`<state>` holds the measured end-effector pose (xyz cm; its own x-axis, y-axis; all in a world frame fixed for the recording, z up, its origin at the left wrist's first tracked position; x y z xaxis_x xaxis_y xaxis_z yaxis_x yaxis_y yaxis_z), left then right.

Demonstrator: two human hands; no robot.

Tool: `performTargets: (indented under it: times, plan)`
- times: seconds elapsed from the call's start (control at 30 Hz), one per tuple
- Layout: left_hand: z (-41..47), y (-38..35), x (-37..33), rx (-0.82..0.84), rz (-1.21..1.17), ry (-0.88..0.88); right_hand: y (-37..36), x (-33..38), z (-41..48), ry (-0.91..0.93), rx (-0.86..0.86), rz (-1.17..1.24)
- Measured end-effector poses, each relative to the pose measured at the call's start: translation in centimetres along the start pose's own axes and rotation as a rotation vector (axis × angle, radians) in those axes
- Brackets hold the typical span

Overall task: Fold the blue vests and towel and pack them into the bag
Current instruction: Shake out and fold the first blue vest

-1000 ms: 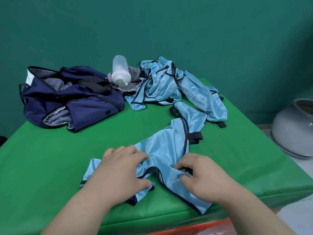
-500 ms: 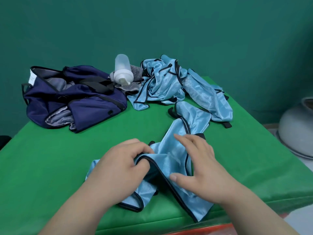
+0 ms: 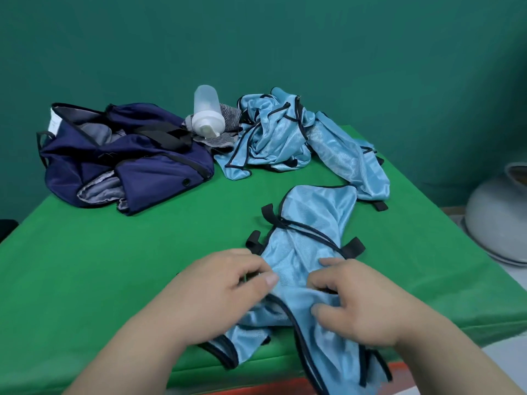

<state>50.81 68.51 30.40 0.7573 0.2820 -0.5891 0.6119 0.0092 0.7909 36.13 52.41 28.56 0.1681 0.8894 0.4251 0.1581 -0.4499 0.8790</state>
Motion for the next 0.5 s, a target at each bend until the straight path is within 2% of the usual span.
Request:
performTargets:
  times: [0.1, 0.2, 0.3, 0.4, 0.5]
  plan:
    - [1.0, -0.6, 0.5, -0.111, 0.085, 0.110, 0.8, 0.5, -0.4, 0.053, 0.000, 0.103]
    - [2.0, -1.2, 0.9, -0.159, 0.184, 0.158, 1.3, 0.7, 0.1, 0.071, -0.154, 0.139]
    - [3.2, -2.0, 1.0, -0.118, 0.255, 0.146, 0.5, 0.2, 1.7, -0.029, -0.220, 0.021]
    - [4.0, -2.7, 1.0, -0.050, 0.273, 0.133, -0.9, -0.7, 2.8, -0.141, -0.117, -0.056]
    - [4.2, -2.9, 1.1, 0.009, 0.299, 0.155, -0.5, -1.4, 2.5, -0.291, -0.123, -0.139]
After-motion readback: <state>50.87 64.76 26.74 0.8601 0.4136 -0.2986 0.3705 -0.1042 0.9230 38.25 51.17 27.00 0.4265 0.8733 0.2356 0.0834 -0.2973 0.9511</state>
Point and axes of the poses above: each hand's wrist, its own z-axis towards the middle knuckle, its own y-axis out of the back of the hand, x = y × z, the point moved 3 cm from there along z, towards the middle knuckle, and after that the axes turned 12 degrees about x, right-handed, at the moved point
